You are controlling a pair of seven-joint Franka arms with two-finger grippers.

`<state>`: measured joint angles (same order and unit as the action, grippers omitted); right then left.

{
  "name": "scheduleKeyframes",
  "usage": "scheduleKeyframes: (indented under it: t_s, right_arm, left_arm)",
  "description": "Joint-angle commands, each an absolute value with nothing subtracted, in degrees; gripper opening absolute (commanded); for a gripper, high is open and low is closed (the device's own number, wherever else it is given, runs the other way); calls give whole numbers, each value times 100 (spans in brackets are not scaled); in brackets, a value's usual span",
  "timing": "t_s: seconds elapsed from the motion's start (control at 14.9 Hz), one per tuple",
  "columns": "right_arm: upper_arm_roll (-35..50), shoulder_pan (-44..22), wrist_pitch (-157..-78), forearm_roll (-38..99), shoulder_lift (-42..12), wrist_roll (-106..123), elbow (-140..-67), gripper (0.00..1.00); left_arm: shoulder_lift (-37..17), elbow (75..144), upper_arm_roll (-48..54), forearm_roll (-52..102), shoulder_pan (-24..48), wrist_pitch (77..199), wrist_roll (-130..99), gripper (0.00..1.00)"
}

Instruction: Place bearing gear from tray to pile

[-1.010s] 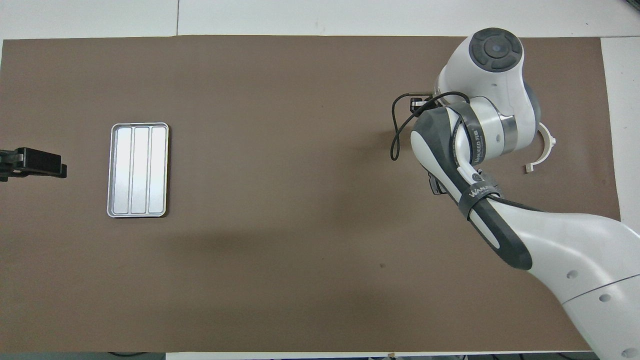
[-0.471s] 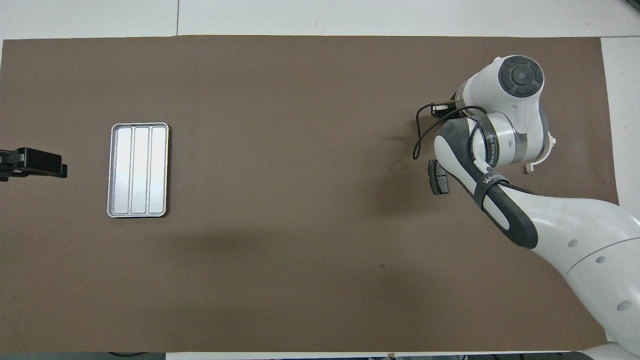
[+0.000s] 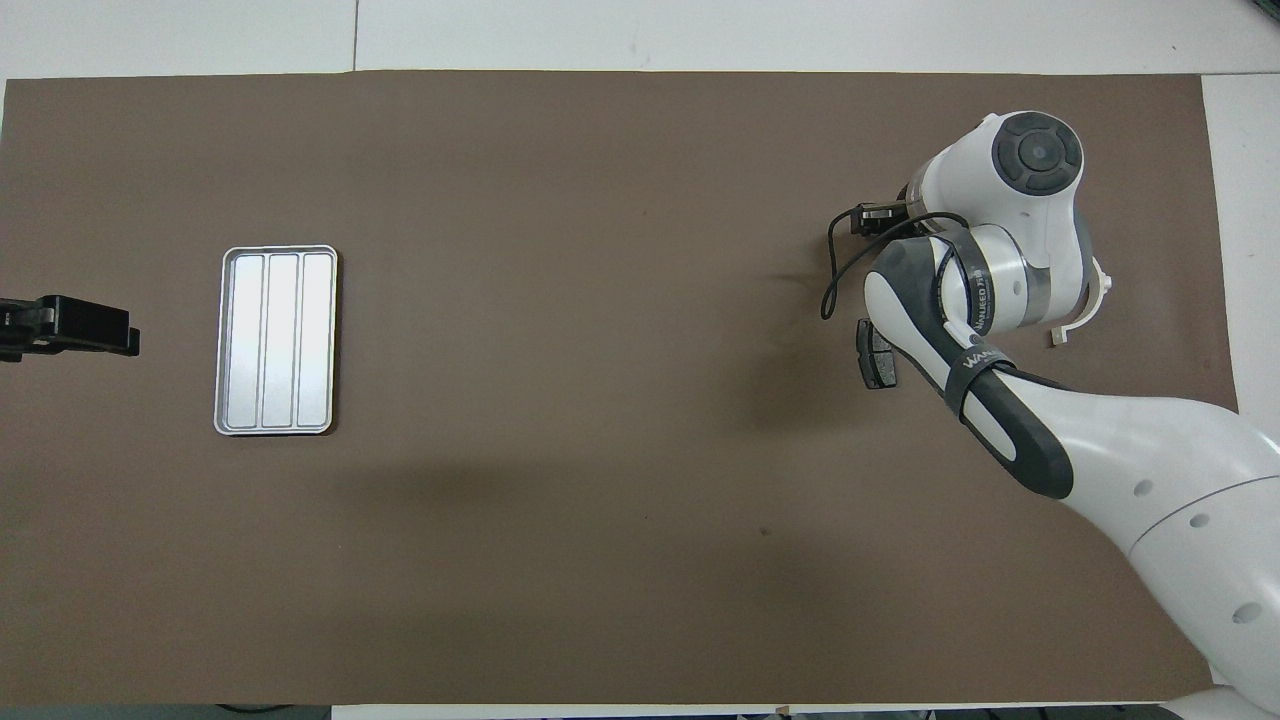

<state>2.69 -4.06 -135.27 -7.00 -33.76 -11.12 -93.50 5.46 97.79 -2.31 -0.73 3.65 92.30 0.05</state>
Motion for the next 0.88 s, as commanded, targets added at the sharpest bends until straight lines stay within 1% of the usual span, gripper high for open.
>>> scheduleKeyframes:
  t_s: [0.0, 0.34, 0.47, 0.61, 0.81]
  right_arm:
    - [334, -308, -13465, -677, -3287, -1046, -9387, 100]
    - [334, -272, -13404, -668, -3147, -1055, -9396, 100]
    - [334, -176, -13132, -677, -2998, -1037, -9396, 100]
    - [334, -123, -12764, -677, -2726, -1002, -9396, 100]
    - [334, -79, -11641, -668, -1936, -984, -9466, 100]
  left_arm:
    - [519, 9738, -281, -9, 431, 9246, 62, 100]
    - [519, 9756, -281, -9, 431, 9255, 70, 100]
    - [527, 9765, -281, -9, 431, 9255, 70, 100]
    - [527, 9765, -281, -9, 431, 9255, 62, 100]
    - [527, 9773, -281, -9, 431, 9264, 62, 100]
